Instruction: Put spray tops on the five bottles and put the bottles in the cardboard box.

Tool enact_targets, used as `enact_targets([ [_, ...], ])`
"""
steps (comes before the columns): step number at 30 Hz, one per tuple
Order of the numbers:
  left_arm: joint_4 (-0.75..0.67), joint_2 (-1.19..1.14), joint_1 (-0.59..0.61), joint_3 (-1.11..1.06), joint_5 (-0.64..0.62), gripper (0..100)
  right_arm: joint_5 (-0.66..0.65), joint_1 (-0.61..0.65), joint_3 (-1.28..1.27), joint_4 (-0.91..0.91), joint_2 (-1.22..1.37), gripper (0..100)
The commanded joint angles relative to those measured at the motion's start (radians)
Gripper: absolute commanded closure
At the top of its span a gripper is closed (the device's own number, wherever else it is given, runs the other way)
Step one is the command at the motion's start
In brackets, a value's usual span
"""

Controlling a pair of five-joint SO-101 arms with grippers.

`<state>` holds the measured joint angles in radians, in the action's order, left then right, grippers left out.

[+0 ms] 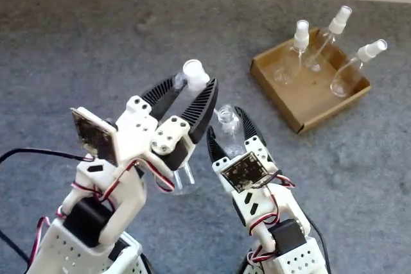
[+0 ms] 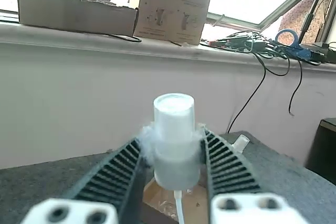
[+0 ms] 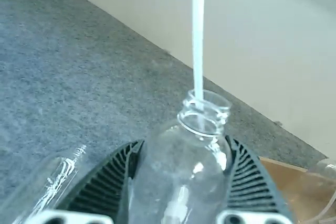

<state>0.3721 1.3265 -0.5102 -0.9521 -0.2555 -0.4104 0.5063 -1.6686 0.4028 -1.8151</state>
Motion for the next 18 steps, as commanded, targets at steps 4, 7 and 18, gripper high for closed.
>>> enact_targets([
  [4,-0.186,0.004,-0.013,-0.127,0.009,96,-0.003,-0.012,-0.151,0.001,-0.021,87.5],
  [7,-0.187,0.004,-0.013,-0.148,0.011,96,-0.003,-0.012,-0.151,0.001,-0.021,87.5],
  [18,-0.187,0.002,-0.104,-0.288,0.012,96,-0.003,-0.010,-0.151,0.001,-0.016,87.5],
])
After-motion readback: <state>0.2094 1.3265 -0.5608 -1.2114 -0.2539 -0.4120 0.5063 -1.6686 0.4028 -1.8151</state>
